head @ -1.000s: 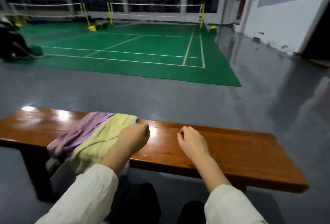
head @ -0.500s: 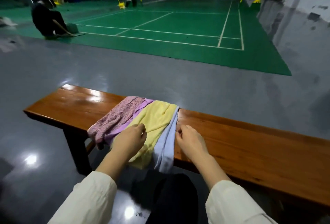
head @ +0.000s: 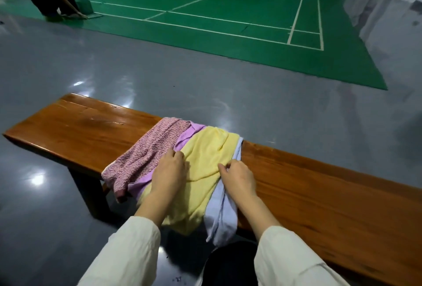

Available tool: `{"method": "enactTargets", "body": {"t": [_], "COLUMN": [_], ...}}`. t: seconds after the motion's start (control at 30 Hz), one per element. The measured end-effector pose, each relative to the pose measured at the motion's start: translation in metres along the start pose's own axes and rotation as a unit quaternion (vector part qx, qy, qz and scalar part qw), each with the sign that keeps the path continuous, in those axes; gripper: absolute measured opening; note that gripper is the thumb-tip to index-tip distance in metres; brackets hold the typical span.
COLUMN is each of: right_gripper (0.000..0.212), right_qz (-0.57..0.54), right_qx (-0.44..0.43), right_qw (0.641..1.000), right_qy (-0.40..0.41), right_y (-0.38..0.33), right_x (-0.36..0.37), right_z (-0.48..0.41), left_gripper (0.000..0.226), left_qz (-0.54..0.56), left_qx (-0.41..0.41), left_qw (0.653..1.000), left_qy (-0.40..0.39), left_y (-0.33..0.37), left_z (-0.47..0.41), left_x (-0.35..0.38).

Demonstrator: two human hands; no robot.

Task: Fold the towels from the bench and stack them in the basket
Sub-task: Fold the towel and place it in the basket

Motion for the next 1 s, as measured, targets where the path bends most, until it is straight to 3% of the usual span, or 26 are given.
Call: {"method": "enactTargets", "body": {"t": [0.17, 0.27, 0.3, 0.33, 0.37, 0.43, 0.47, 0.5, 0.53, 0.57, 0.67, 0.73, 0.83, 0.93, 1.0], "right_gripper": [0.014, 0.009, 0.008, 0.008, 0.012, 0.025, 0.029, 0.032, 0.035, 0.039, 0.040, 0.032, 0.029, 0.031, 0.035], "right_qz": [-0.150, -0.279, -0.350, -0.452, -0.568, -0.758, -0.788, -0.794, -0.794, -0.787, -0.725, -0.698, -0.716, -0.738, -0.741], "right_qx": [0.071, 0.045, 0.061, 0.090, 0.123, 0.186, 0.215, 0.234, 0.239, 0.227, 0.209, 0.197, 0.158, 0.131, 0.118], "right_qw": [0.986, 0.959, 0.935, 0.888, 0.814, 0.624, 0.572, 0.554, 0.545, 0.549, 0.611, 0.650, 0.657, 0.640, 0.637], "right_qy": [-0.003, 0.029, 0.019, 0.007, -0.010, -0.050, -0.067, -0.091, -0.124, -0.166, -0.238, -0.226, -0.177, -0.167, -0.174], "right_y": [0.012, 0.006, 0.004, 0.003, 0.001, -0.001, 0.000, -0.001, -0.004, -0.008, -0.011, -0.009, -0.009, -0.013, -0.014], "right_x": [0.007, -0.004, -0.005, -0.005, -0.005, -0.002, 0.001, 0.002, 0.006, 0.010, 0.019, 0.012, -0.012, -0.038, -0.054], "right_z": [-0.013, -0.012, -0.009, -0.007, -0.005, 0.001, 0.005, 0.012, 0.018, 0.024, 0.036, 0.037, 0.038, 0.048, 0.058], "left_gripper": [0.020, 0.013, 0.012, 0.015, 0.023, 0.041, 0.042, 0.039, 0.038, 0.040, 0.033, 0.027, 0.023, 0.038, 0.032], "left_qz": [0.017, 0.115, 0.173, 0.254, 0.363, 0.577, 0.645, 0.679, 0.678, 0.652, 0.533, 0.501, 0.523, 0.574, 0.540], "left_qx": [-0.010, -0.023, -0.046, -0.091, -0.148, -0.257, -0.275, -0.268, -0.250, -0.233, -0.203, -0.172, -0.146, -0.119, -0.049], "left_qw": [0.999, 0.991, 0.982, 0.961, 0.918, 0.775, 0.712, 0.677, 0.672, 0.692, 0.798, 0.832, 0.829, 0.799, 0.825], "left_qy": [0.037, 0.058, 0.064, 0.062, 0.057, 0.017, -0.035, -0.097, -0.160, -0.205, -0.197, -0.168, -0.131, -0.131, -0.159], "left_y": [-0.005, 0.001, 0.003, 0.003, 0.004, 0.019, 0.034, 0.050, 0.062, 0.068, 0.057, 0.056, 0.065, 0.092, 0.118], "left_z": [-0.003, -0.007, -0.006, -0.005, -0.002, 0.009, 0.013, 0.017, 0.022, 0.029, 0.032, 0.030, 0.028, 0.036, 0.046], "left_x": [0.000, -0.014, -0.020, -0.024, -0.024, -0.018, -0.014, -0.012, -0.009, -0.006, 0.003, -0.001, -0.015, -0.034, -0.048]}}
Point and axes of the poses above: each hand's wrist, its own z-axis away from the middle knuckle, its own x-axis out of the palm, y = z × x, the point moved 8 cm from there along -z, towards the middle knuckle, and after that the axes turned 5 degrees about x, right-handed, at the moved point
